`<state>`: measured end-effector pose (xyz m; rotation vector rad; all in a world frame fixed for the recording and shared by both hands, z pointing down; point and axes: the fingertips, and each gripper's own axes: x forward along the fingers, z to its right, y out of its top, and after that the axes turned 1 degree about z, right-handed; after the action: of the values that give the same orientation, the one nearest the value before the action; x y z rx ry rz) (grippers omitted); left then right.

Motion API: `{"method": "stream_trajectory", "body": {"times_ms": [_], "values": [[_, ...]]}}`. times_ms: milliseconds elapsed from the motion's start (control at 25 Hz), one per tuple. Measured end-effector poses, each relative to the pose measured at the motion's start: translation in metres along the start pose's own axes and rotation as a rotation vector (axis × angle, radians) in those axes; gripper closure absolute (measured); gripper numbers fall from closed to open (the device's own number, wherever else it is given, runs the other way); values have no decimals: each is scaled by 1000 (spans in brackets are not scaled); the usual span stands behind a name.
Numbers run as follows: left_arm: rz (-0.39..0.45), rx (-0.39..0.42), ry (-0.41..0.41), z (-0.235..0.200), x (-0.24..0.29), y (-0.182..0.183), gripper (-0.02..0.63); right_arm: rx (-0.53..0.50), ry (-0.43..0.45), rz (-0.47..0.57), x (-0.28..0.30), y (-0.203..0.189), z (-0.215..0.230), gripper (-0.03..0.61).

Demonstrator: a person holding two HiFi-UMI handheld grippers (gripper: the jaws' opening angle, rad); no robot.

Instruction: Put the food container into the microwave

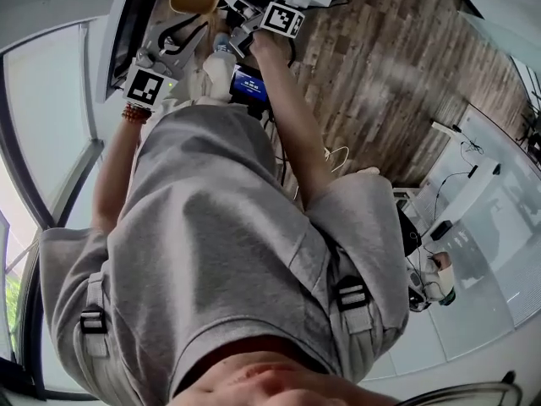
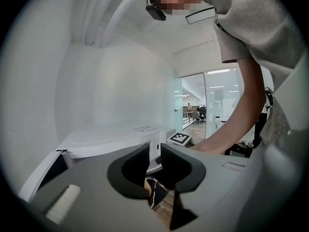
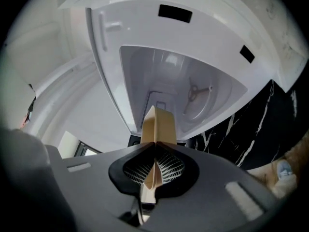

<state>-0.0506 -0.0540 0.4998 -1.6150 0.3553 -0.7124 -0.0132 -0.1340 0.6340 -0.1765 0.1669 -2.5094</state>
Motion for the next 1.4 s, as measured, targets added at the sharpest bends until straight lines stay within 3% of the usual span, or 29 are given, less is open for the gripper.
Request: {"method": "stream_trajectory", "body": {"times_ms": [200, 360, 960, 1280, 1400], "values": [[4, -2, -59, 1, 11, 6, 540, 40, -59, 35, -8, 3, 6, 552], [19, 8, -80, -7, 6, 19, 538, 7, -21, 44, -6, 13, -4, 552], [53, 36, -164, -1, 0, 21, 538, 38, -90, 165, 1, 20, 14, 552], [83, 14, -189, 5, -5, 30, 538, 28, -122, 319, 6, 43, 13, 552], [87, 65, -205, -1, -10, 35, 538, 25, -139, 393, 12, 52, 11, 552]]}}
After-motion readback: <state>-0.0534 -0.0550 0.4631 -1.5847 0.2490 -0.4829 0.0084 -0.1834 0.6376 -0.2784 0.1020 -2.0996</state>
